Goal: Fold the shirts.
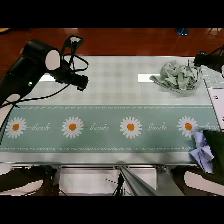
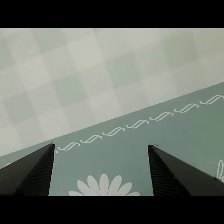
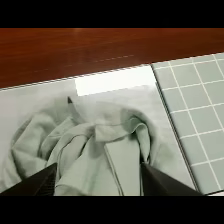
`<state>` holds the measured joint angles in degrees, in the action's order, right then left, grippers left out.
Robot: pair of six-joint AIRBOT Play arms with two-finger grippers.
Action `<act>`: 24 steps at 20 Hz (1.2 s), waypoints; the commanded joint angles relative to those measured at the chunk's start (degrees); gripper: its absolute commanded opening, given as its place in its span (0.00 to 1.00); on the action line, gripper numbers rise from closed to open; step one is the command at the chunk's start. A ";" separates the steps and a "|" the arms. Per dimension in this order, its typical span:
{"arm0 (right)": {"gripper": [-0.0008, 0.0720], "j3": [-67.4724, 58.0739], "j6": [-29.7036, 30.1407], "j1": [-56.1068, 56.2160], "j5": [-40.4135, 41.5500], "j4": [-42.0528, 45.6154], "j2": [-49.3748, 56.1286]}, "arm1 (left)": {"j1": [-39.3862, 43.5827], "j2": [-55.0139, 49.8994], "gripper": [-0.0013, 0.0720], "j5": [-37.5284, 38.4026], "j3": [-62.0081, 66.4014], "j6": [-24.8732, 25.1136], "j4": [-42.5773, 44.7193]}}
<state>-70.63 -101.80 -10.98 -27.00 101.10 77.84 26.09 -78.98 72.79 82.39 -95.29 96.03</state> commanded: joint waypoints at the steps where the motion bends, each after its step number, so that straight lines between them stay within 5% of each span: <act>1: 0.81 -6.58 -1.03 -4.48 1.22 -2.23 9.97 | 0.02 -0.04 0.98 0.83 0.00 0.00 -0.04; 11: 0.79 -7.52 0.09 -3.74 -2.40 -8.52 23.52 | 0.02 -0.04 0.98 1.25 0.00 0.00 -0.04; 14: 0.06 -7.52 0.13 -1.92 -2.95 -8.44 23.43 | 0.02 0.02 0.98 1.33 0.02 0.00 -0.07; 17: 0.05 -7.52 2.23 -1.29 -4.17 -9.31 19.61 | 0.02 0.74 0.98 2.05 1.16 0.02 -0.02; 24: 0.05 -11.67 18.16 3.96 -3.89 -17.31 -6.10 | 0.04 3.96 0.98 6.75 18.97 0.04 -0.02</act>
<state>-80.44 -90.59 -9.54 -30.92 88.23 81.43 26.09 -76.62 77.43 94.04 -95.26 95.98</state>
